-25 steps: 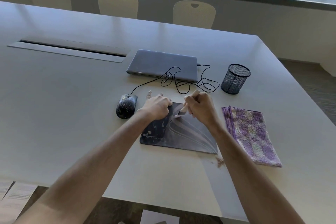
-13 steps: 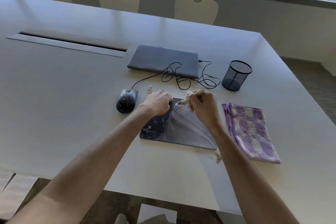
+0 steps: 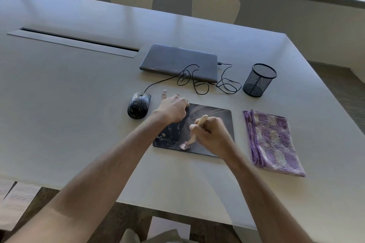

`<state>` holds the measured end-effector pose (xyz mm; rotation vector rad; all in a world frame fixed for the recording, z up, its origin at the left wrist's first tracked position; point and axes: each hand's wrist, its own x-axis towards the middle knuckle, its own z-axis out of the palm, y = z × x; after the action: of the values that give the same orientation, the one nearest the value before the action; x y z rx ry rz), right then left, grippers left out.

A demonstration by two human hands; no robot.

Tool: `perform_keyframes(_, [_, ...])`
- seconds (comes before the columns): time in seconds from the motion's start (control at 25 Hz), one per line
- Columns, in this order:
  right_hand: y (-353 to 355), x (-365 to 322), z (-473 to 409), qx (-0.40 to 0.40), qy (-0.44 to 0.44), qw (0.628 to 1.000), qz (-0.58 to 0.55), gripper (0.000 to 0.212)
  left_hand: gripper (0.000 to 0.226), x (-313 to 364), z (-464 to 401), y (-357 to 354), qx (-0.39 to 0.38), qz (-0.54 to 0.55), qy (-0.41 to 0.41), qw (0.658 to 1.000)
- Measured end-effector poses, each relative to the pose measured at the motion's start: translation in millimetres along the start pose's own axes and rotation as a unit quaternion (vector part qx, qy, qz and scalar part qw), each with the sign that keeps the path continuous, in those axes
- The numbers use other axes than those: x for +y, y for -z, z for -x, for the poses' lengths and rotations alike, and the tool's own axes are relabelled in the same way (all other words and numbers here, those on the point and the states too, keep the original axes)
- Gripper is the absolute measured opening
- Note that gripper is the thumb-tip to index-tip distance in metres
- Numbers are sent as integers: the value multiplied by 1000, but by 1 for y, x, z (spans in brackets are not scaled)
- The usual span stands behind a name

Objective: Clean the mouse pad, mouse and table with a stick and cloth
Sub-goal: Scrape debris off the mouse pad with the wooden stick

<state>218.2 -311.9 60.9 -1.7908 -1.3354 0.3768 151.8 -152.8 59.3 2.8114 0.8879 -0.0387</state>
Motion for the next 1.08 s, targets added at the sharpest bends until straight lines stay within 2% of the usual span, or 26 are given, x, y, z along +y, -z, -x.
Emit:
perform_keyframes(0.12, [3, -2, 2, -16, 32, 998, -47, 26, 42, 0, 0, -1, 1, 1, 0, 1000])
perform_keyframes(0.28, [18, 6, 12, -109, 23, 993, -46, 20, 49, -4, -2, -3, -10, -8, -5, 1000])
perform_keyframes(0.4, [53, 25, 9, -92, 5, 991, -92, 24, 52, -5, -3, -4, -16, -10, -6, 1000])
perform_keyframes(0.52, [45, 18, 9, -88, 32, 982, -164, 27, 50, -2, -6, -2, -17, -16, -9, 1000])
perform_keyframes(0.64, [27, 18, 16, -100, 43, 990, -94, 22, 42, -3, -7, -2, -19, -27, -9, 999])
perform_keyframes(0.76, [55, 35, 13, -35, 12, 995, -92, 27, 35, -7, -7, -4, -27, -29, -13, 999])
perform_keyframes(0.84, [66, 40, 8, 9, 21, 995, -94, 27, 37, -7, -10, -4, -32, -39, -28, 998])
perform_keyframes(1.0, [35, 34, -6, -34, 70, 995, -57, 16, 41, -2, -16, -1, -31, -42, -60, 997])
perform_keyframes(1.08, [40, 44, -11, -8, 61, 998, -10, 15, 43, 1, -18, 1, -38, -44, -69, 996])
